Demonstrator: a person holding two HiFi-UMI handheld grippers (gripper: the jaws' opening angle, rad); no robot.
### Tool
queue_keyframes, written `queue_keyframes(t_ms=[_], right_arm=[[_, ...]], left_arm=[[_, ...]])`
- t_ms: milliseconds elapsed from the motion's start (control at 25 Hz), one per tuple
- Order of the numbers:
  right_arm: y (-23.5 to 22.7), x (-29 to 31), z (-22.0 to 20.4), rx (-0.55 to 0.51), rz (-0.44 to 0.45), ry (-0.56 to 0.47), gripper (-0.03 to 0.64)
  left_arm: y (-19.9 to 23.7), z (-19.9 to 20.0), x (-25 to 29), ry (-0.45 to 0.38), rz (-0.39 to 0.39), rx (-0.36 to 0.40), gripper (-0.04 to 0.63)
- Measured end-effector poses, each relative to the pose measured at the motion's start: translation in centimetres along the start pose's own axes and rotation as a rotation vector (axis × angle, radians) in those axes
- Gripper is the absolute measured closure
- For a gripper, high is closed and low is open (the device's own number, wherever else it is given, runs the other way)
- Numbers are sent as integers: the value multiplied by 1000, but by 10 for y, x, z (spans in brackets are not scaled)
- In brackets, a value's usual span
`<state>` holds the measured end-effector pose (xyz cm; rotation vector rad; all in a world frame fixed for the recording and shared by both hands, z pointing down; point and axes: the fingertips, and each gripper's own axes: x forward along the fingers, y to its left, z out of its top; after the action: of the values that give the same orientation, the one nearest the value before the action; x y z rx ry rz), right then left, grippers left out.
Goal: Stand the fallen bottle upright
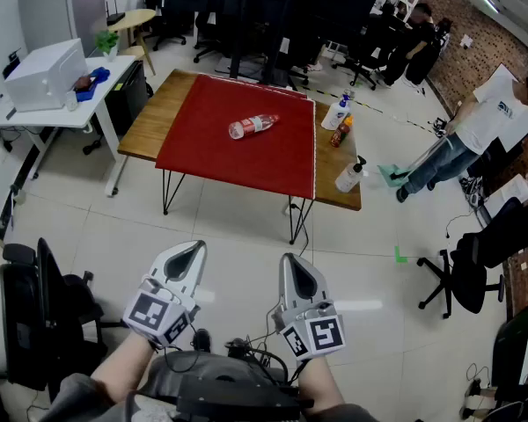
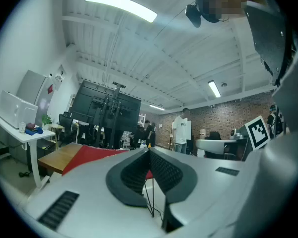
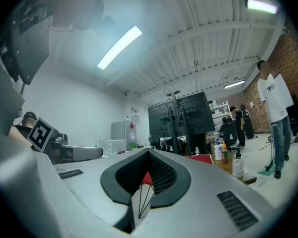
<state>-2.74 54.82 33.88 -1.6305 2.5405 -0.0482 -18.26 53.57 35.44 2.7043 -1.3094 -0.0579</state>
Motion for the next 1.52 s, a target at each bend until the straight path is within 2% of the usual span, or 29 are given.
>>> queue_keyframes(t_ms=[320, 560, 840, 1200, 1520], right_arm=[[19, 12, -3, -2, -38, -2, 603], [27, 23, -6, -14, -93, -13, 603], [33, 37, -13, -24, -108, 10, 603], [5, 64, -24, -10, -142, 6, 603], [-54, 119, -20, -17, -140, -28, 603]], left_arm=[[27, 3, -12, -5, -14, -10, 568], [45, 6, -16, -10, -55, 0, 568], [69, 7, -14, -15, -51, -20, 568], [90, -2, 12, -3, -50, -17, 568], [121, 3, 69, -17, 22, -7, 566]])
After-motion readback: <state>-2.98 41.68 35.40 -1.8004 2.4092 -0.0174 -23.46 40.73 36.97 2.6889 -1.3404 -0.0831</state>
